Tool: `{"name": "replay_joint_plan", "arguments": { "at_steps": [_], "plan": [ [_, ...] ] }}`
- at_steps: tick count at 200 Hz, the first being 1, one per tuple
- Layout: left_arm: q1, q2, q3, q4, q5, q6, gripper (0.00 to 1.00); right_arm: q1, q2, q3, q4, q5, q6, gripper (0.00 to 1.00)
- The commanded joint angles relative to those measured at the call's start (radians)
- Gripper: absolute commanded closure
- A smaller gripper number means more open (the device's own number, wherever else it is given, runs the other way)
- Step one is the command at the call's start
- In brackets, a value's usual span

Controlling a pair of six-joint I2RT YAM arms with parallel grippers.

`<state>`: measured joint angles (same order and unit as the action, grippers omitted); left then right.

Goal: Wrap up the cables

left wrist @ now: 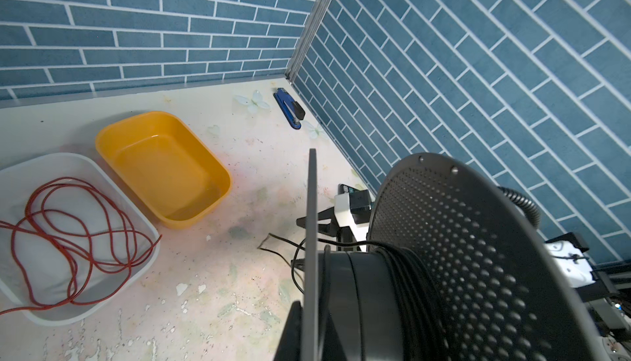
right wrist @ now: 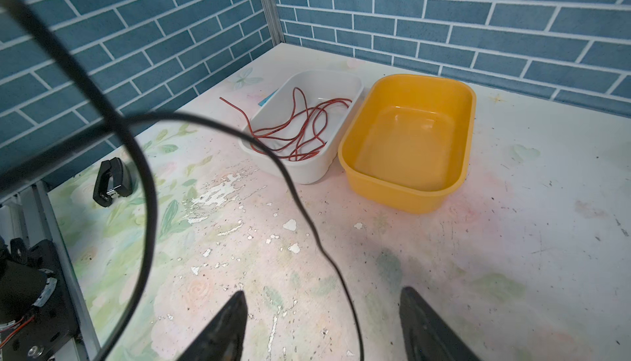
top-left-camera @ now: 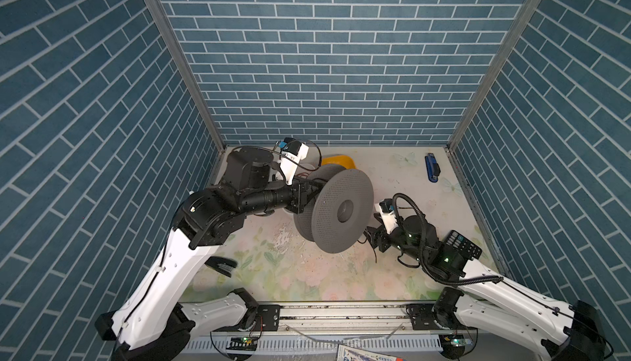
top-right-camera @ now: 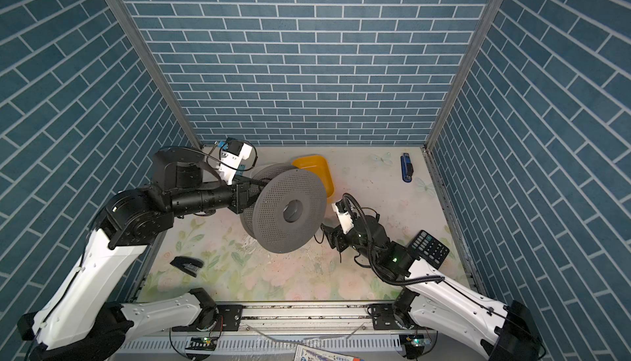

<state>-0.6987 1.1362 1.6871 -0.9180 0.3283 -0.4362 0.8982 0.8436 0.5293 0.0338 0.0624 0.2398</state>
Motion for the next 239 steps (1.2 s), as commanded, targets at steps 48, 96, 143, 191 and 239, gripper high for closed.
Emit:
{"name": "replay_joint_plan", "arguments": {
  "at_steps": [48, 96, 143, 191, 239],
  "plan": [
    [0.008, -0.046, 0.022, 0.092, -0.156, -0.063, 1.0, 0.0, -0.102, -0.06, 0.032, 0.115, 0.067, 0.31],
    [0.009, -0.063, -0.003, 0.092, -0.236, -0.067, 1.0, 0.0, -0.223, -0.064, -0.066, 0.187, 0.117, 0.38],
    [0.01, -0.064, -0.055, 0.123, -0.255, -0.077, 1.0, 0.003, -0.216, 0.032, -0.108, 0.073, 0.116, 0.32],
    [0.01, -0.058, -0.091, 0.149, -0.252, -0.087, 1.0, 0.019, -0.096, 0.134, -0.102, 0.0, 0.079, 0.29],
    [0.011, -0.055, -0.109, 0.158, -0.236, -0.093, 1.0, 0.025, 0.082, 0.286, -0.188, 0.055, 0.014, 0.28]
  ]
}}
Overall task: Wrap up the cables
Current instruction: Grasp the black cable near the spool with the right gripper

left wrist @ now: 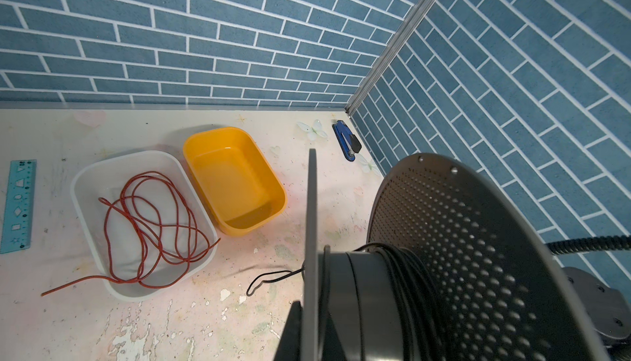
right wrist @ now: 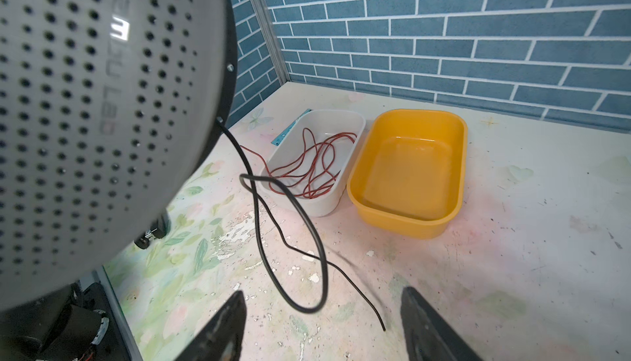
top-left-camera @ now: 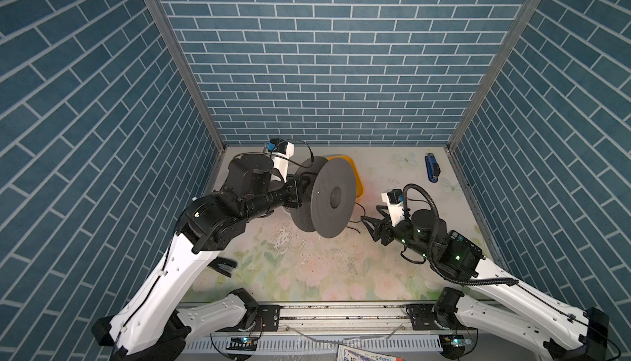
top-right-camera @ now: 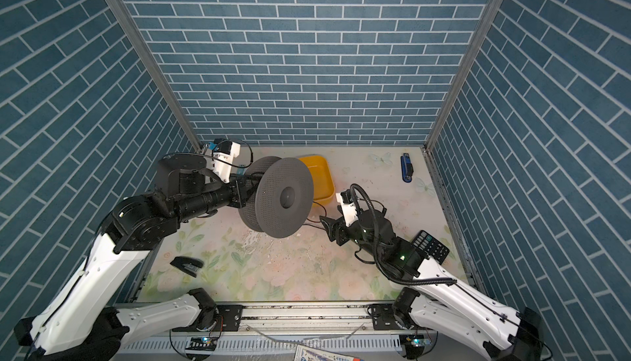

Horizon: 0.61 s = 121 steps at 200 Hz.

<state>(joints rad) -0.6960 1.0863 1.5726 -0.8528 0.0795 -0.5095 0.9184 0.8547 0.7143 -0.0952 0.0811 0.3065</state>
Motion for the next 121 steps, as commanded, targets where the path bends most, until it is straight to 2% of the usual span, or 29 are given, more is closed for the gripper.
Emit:
{"name": "replay_joint_plan", "arguments": {
  "at_steps": [1, 70, 121],
  "plan": [
    [0.009, -0.005, 0.005, 0.093, 0.013, -0.02, 1.0, 0.005, 0.075, 0.105, -0.061, 0.04, -0.054, 0.28],
    [0.008, 0.002, -0.002, 0.092, 0.042, -0.024, 1.0, 0.002, 0.317, 0.252, -0.098, 0.205, -0.074, 0.28],
    [0.016, -0.026, 0.019, 0.047, 0.01, -0.008, 1.0, -0.094, 0.367, 0.284, -0.151, 0.294, 0.076, 0.28]
  ]
}}
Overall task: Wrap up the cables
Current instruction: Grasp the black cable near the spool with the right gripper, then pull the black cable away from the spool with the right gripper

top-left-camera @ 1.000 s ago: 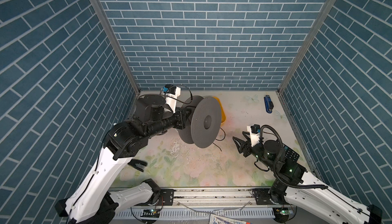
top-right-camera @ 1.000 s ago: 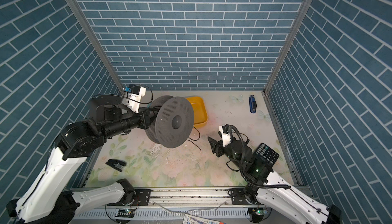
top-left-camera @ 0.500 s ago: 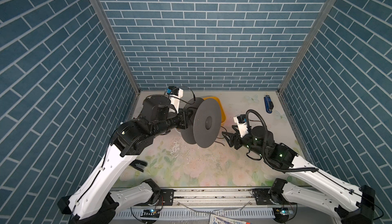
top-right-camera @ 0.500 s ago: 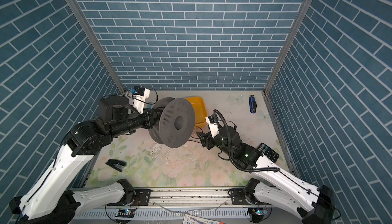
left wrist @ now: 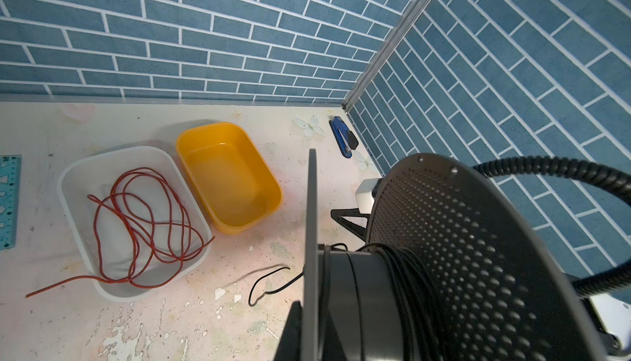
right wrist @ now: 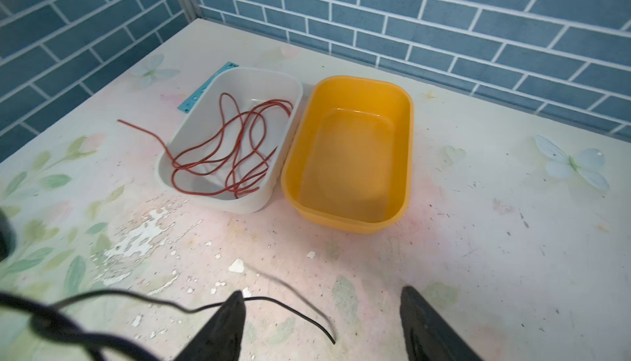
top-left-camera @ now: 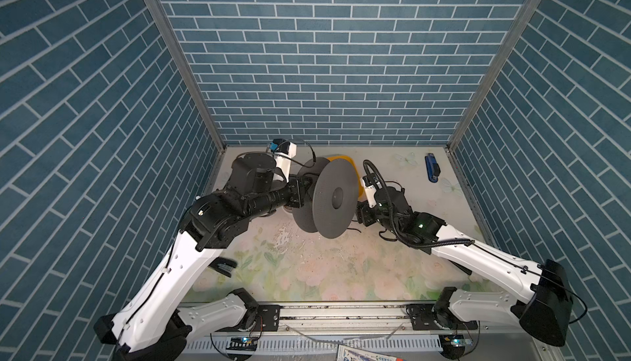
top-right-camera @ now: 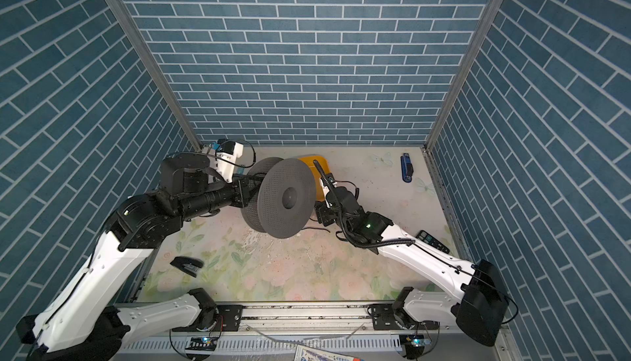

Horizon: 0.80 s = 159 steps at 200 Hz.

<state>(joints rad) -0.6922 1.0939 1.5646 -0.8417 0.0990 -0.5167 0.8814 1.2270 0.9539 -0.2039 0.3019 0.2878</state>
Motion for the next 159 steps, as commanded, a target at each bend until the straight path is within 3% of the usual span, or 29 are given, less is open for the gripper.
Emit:
{"name": "replay_joint_plan", "arguments": {
  "at_steps": [1, 72, 159],
  "plan": [
    [0.012, -0.034, 0.029, 0.036, -0.009, 0.0, 1.0, -0.06, -0.006, 0.042, -0.043, 0.073, 0.098, 0.28],
    [0.072, -0.085, 0.025, 0.022, -0.015, 0.004, 1.0, -0.335, -0.104, -0.154, -0.055, -0.077, 0.306, 0.27],
    [0.103, -0.099, 0.064, -0.017, -0.034, 0.021, 1.0, -0.693, -0.275, -0.332, -0.129, -0.217, 0.321, 0.26]
  ]
}}
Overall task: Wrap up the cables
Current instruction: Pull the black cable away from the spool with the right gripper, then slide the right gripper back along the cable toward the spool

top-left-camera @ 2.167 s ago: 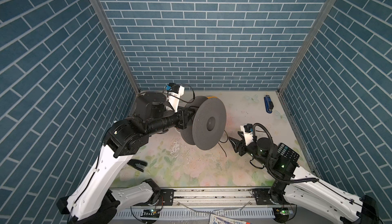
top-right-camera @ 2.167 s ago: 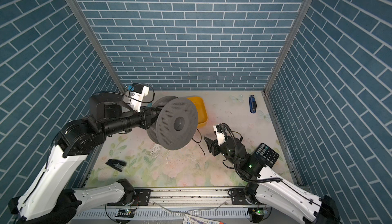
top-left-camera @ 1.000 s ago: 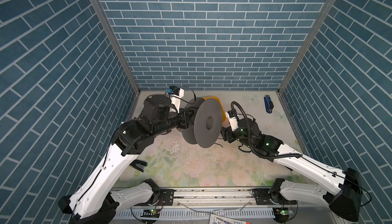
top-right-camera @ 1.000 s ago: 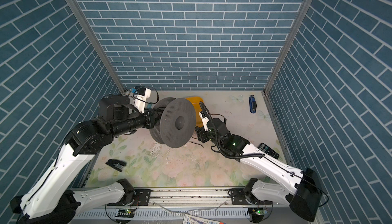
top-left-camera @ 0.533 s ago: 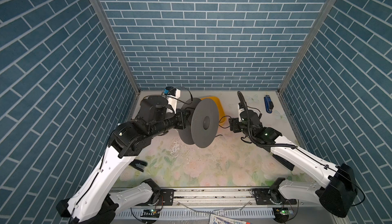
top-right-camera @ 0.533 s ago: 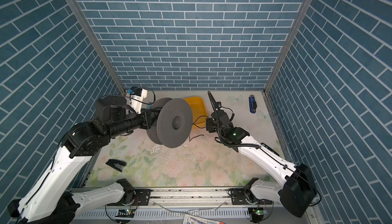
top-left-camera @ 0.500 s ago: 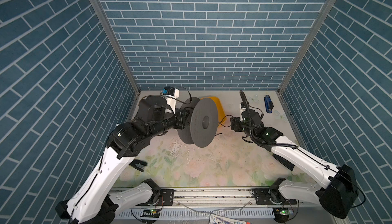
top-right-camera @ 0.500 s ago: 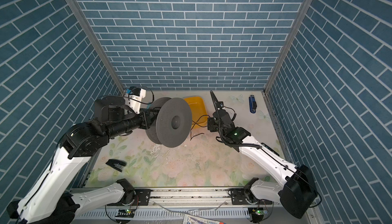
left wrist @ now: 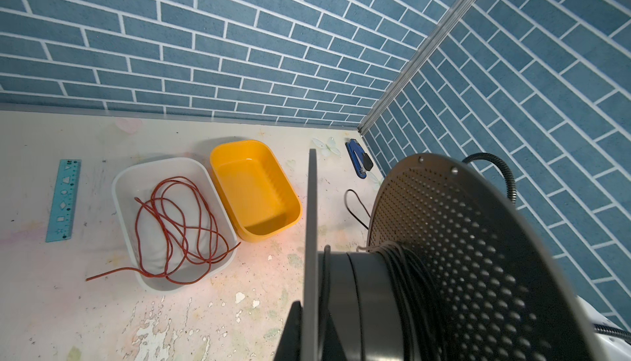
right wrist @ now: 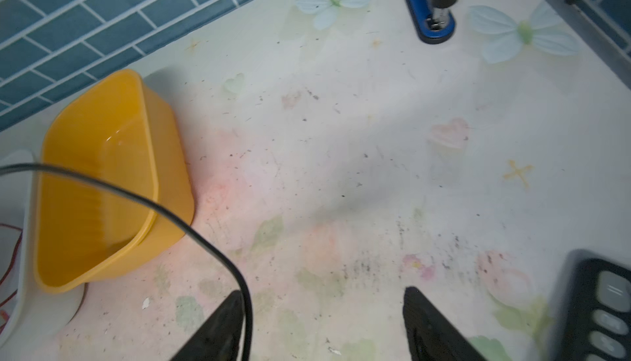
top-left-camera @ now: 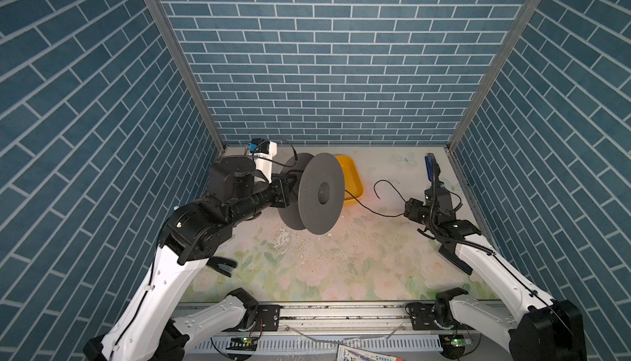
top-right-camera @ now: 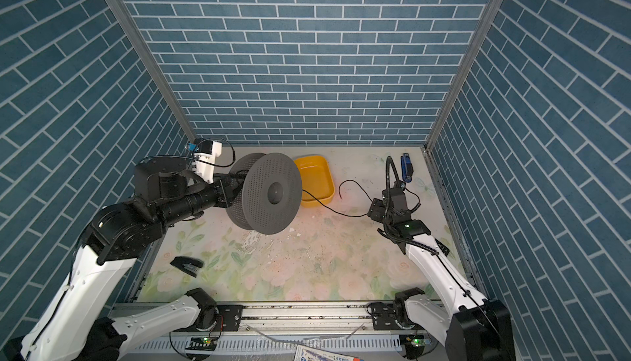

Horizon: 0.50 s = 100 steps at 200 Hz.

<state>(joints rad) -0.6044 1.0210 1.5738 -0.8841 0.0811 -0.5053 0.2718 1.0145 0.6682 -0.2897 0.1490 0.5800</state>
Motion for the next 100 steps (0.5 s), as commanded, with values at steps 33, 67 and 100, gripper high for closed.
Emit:
{"name": "replay_joint_plan", "arguments": {
  "at_steps": [33, 67, 100],
  "plan": [
    [0.018, -0.026, 0.049, 0.032, 0.017, 0.001, 1.0, -0.173, -0.118, -0.067, -0.078, -0.12, 0.008, 0.26],
    [0.018, -0.015, 0.028, 0.087, 0.13, -0.015, 1.0, -0.175, -0.188, -0.063, -0.087, -0.18, -0.04, 0.26],
    [0.018, 0.003, 0.035, 0.111, 0.193, -0.034, 1.0, -0.146, -0.286, -0.099, -0.031, -0.313, -0.1, 0.26]
  ]
}}
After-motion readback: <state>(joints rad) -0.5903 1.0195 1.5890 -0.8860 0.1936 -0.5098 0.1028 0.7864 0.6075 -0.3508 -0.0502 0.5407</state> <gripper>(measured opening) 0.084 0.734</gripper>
